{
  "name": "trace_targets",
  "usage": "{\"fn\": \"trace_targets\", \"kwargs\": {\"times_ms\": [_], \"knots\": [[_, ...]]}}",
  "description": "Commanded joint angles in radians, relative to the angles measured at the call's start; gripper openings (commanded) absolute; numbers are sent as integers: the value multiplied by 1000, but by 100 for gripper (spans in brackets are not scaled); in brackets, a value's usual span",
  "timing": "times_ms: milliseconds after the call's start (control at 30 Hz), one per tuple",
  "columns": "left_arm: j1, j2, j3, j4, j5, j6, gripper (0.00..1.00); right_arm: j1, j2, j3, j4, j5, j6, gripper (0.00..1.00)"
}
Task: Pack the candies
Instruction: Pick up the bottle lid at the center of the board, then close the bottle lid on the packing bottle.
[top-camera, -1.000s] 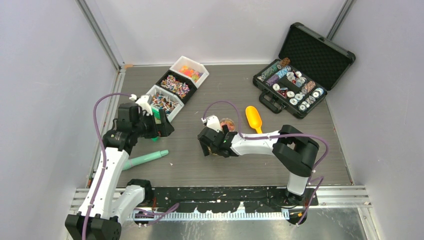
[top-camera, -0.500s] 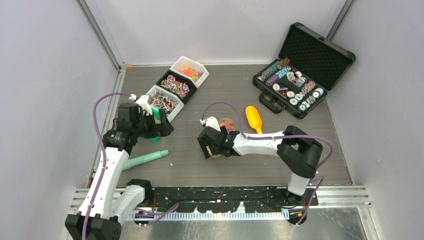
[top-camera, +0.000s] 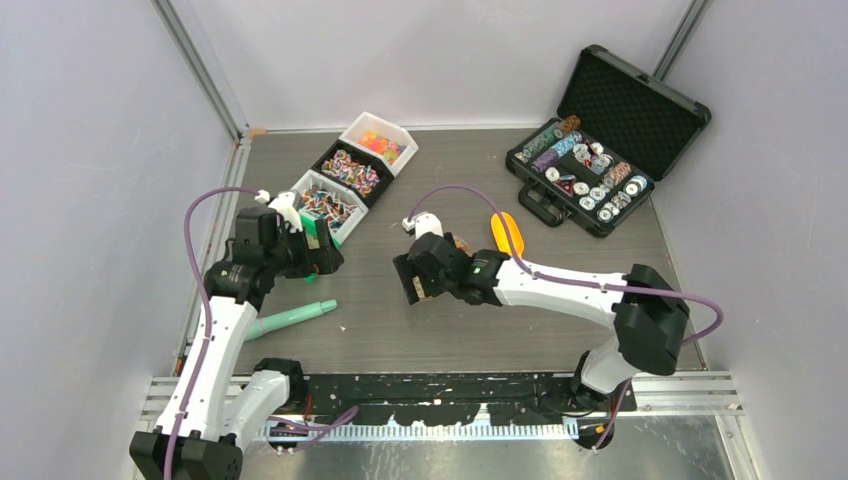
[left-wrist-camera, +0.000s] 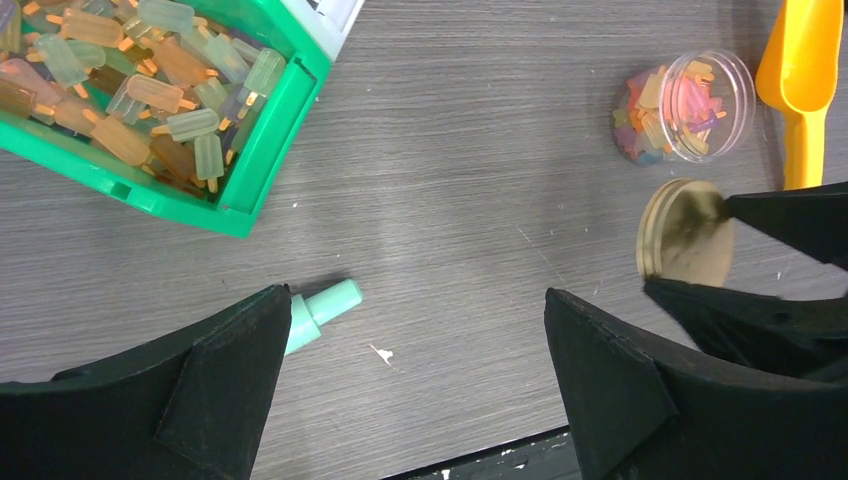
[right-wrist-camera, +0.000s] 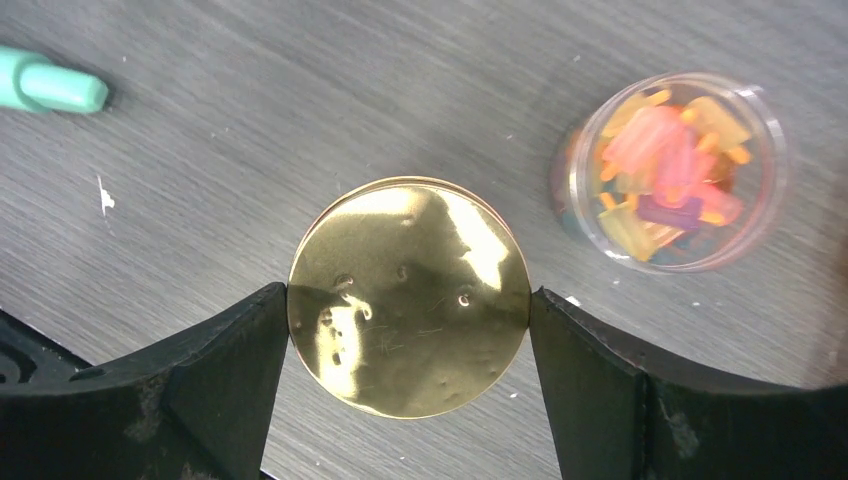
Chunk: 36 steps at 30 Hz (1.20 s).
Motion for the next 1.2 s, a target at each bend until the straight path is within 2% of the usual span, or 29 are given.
{"fn": "trace_targets", "kwargs": {"times_ms": [0,300,500,1167], "knots": [[-4,-24,44,-4,-27,-1,100,-41,-76,30,-27,59,-45,75],[-6,-25,41,2,-8,2,100,-178,-132,3,-38,77,-109,75],[-5,-25,41,2,-4,3,100,-244,-89,31,-58,60,-124,75],[-5,-19,41,8,13,6,100,-284,50,115,-56,1,-135,76]]}}
